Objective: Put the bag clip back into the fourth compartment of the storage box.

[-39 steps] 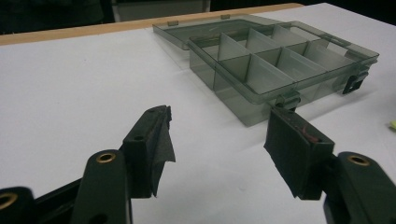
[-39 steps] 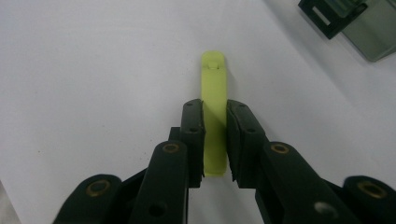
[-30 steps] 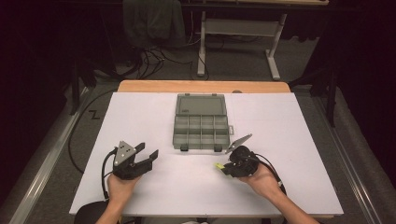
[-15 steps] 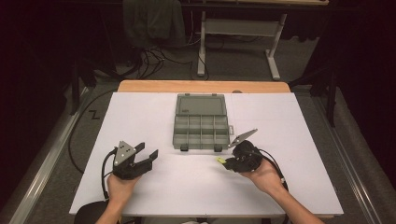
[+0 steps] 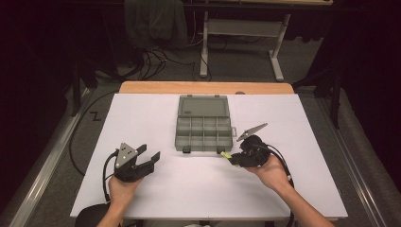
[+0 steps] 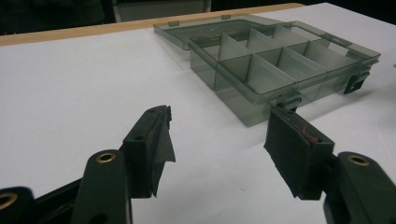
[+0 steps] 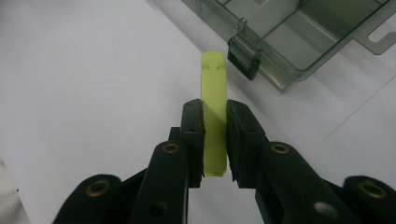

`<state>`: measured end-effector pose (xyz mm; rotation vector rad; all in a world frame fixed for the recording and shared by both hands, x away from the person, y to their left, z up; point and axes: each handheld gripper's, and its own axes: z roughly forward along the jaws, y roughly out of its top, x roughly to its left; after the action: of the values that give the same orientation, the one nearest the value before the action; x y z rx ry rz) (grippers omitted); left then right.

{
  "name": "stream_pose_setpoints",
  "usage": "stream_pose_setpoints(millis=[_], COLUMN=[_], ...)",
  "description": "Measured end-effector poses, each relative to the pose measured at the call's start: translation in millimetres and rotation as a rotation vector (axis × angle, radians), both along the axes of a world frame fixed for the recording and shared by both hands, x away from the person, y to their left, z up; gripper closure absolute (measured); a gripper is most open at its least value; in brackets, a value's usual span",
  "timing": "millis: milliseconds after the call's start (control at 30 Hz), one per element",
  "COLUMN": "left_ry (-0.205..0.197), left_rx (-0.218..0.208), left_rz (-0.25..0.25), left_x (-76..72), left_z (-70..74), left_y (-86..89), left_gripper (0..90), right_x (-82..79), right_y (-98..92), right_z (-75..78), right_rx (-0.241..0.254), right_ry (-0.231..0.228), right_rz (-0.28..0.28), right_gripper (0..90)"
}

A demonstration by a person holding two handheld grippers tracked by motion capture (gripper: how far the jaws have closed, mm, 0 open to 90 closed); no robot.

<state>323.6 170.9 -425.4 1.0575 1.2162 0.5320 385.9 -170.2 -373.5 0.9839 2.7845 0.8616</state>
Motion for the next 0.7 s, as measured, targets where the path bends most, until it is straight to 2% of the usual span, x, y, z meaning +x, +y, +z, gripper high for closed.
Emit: stream_pose_setpoints(millis=[700], left_ry=[-0.002], left_rx=[0.002], left_rz=[0.001], left_x=[0.0], left_z=[0.1], left_y=[0.3], left_gripper=[39.9], right_x=[26.7], right_y=[-3.6], right_z=[20.5], right_rx=[0.023], right_ry=[-0.013], right_rz=[-0.062], right_gripper=[80.0])
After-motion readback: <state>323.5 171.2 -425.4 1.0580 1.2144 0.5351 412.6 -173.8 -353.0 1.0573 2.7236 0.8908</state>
